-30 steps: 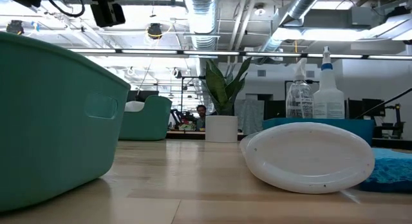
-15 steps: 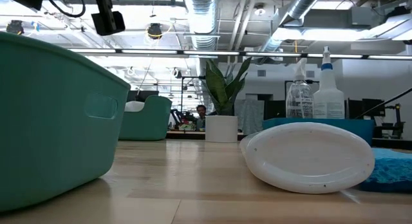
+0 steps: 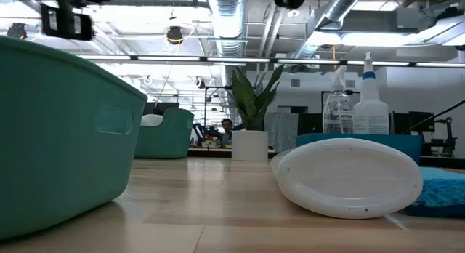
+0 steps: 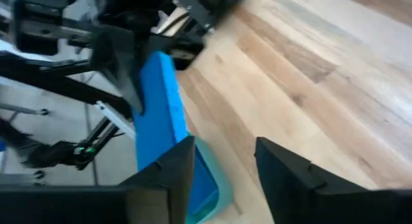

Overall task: Pick & Place Kitchen Items
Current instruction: Put the blue sponge into the bottom green bin

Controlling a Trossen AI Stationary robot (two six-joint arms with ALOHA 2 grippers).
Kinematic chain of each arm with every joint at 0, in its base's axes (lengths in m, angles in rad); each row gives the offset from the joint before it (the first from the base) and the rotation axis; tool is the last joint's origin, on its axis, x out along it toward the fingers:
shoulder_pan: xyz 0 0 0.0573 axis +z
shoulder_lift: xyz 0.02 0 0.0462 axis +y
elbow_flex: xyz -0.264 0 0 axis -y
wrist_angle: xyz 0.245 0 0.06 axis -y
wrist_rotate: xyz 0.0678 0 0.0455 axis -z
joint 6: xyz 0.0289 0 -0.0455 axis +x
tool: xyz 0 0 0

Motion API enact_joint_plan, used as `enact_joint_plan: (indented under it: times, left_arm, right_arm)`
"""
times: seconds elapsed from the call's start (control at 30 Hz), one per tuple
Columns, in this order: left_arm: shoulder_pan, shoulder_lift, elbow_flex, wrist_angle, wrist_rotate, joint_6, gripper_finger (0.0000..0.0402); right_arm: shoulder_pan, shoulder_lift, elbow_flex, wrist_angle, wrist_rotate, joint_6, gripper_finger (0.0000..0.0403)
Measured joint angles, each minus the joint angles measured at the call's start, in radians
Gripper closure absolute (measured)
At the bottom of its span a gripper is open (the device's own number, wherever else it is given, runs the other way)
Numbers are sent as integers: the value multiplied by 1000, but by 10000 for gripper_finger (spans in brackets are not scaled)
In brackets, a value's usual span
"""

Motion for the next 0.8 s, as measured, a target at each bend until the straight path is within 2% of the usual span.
enact_joint_plan:
  times: [0.2,0.4,0.6,0.8]
  left_arm:
    - [-234,0,0,-54,-329,-169,397]
    - [-435,62,0,-81,-609,-345,397]
    - [-560,217,0,-6,-705,-515,397]
    - [-672,400,1,207,-851,-552,397]
  right_arm:
    - [12,0,0,-36,55,-6,211]
    - [18,0,0,-39,73,-61,198]
    - [26,0,0,-39,71,-111,199]
    - [39,0,0,-37,69,-124,203]
